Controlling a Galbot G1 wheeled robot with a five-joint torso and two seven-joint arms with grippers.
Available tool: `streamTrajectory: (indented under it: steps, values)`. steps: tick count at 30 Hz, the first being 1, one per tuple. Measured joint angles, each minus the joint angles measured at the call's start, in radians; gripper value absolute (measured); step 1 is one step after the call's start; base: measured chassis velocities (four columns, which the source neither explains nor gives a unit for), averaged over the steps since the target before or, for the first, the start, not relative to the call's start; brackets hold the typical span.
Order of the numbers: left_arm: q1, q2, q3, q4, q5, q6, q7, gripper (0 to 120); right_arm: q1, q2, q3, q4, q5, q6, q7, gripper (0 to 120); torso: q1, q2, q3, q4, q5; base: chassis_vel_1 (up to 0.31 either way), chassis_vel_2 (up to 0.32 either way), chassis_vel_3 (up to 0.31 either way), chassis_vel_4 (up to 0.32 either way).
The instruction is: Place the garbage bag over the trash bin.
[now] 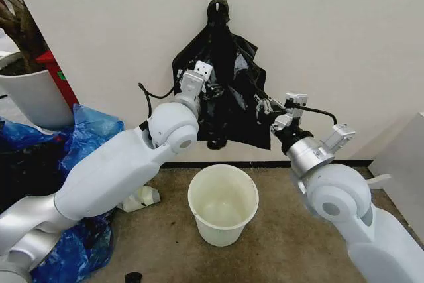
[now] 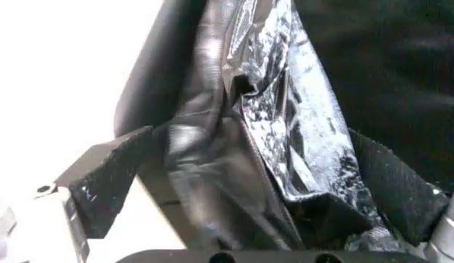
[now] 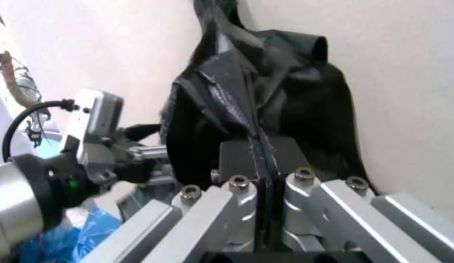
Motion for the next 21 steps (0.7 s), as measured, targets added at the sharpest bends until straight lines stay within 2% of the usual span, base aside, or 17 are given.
streamTrajectory:
  steps: [6,8,10,14,16,21]
  values:
    - [0.020,0.021,-0.032,-0.022,0.014,-0.008,0.021,98,-0.060,-0.014,0.072,0.009,0.000,0.000,-0.016,0,0.000,0.000,0.000,0.0001,0.0000,0.000,0.000,0.000,0.000]
    - [0.020,0.016,-0.014,-0.023,0.025,-0.022,0.046,90,-0.084,-0.019,0.107,0.026,-0.001,0.000,-0.016,0,0.000,0.000,0.000,-0.0004,-0.0001,0.000,0.000,0.000,0.000]
    - [0.019,0.015,-0.009,-0.024,0.034,-0.028,0.059,86,-0.091,-0.019,0.116,0.030,-0.001,0.000,-0.016,0,0.000,0.000,0.000,-0.0008,-0.0001,0.000,0.000,0.000,0.000]
    - [0.029,0.023,-0.003,-0.030,0.045,-0.049,0.088,68,-0.102,-0.020,0.136,0.037,-0.001,0.002,-0.015,0,0.000,0.000,0.000,0.0001,0.0001,0.000,0.000,0.000,0.000]
    - [0.030,0.024,-0.004,-0.030,0.045,-0.051,0.090,66,-0.103,-0.020,0.138,0.037,-0.001,0.003,-0.015,0,0.000,0.000,0.000,0.0001,0.0001,0.000,0.000,0.000,0.000]
    - [0.068,0.042,-0.035,-0.036,0.038,-0.080,0.115,43,-0.115,-0.031,0.166,0.050,0.005,0.016,-0.022,0,0.000,0.000,0.000,0.0001,-0.0001,0.000,0.000,0.000,0.000]
